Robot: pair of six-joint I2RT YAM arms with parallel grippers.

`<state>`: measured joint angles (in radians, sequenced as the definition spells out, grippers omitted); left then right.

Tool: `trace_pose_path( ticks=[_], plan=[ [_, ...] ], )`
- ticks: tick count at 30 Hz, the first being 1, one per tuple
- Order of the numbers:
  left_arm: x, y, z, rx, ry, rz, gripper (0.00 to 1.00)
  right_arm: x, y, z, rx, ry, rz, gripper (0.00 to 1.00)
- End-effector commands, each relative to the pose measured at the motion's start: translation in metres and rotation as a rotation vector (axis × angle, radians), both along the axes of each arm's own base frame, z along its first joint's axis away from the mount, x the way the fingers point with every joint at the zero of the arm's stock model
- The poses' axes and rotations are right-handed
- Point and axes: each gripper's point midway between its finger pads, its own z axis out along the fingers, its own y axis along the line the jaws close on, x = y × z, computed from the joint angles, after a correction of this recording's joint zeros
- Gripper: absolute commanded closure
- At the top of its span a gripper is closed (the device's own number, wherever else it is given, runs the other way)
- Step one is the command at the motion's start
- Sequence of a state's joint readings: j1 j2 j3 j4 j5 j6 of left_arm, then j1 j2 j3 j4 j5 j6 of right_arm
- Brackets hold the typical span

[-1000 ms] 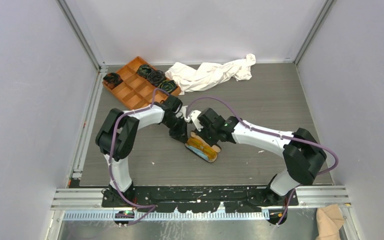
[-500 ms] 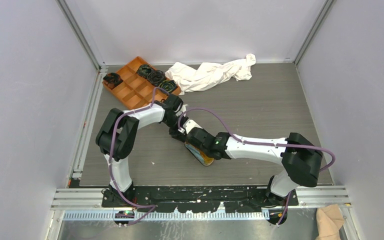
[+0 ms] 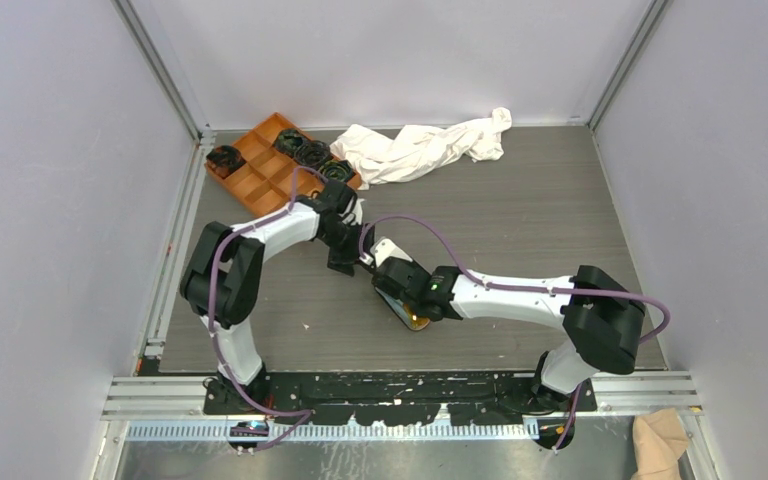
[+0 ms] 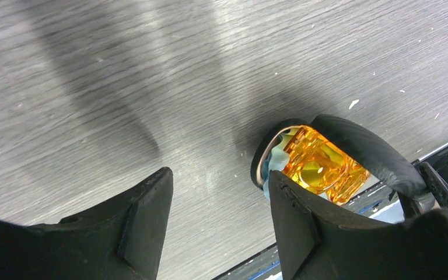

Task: Organize the sunglasses
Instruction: Close the sunglasses case at the center of the board.

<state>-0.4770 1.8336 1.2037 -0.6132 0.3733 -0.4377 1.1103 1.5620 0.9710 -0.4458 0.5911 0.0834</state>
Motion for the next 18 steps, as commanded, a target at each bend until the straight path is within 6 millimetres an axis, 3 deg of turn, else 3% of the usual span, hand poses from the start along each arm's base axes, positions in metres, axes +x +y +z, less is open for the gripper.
trace_pose_path(
  ticks=[1,5,11,18],
  plan=[
    [0.003,0.016,0.020,-0.009,-0.041,0.046,0.39,0.005,0.007,0.024,0.084,-0.068,-0.032,0.83],
    [0.002,0.021,0.030,-0.051,-0.054,0.086,0.40,0.005,0.009,0.025,0.090,-0.066,-0.028,0.83],
    [0.001,-0.013,0.049,-0.299,-0.032,0.166,0.37,0.006,0.011,0.029,0.100,-0.075,-0.029,0.83],
    [-0.007,-0.024,0.048,-0.322,-0.021,0.226,0.27,0.008,0.015,0.030,0.099,-0.076,-0.030,0.83]
  ],
)
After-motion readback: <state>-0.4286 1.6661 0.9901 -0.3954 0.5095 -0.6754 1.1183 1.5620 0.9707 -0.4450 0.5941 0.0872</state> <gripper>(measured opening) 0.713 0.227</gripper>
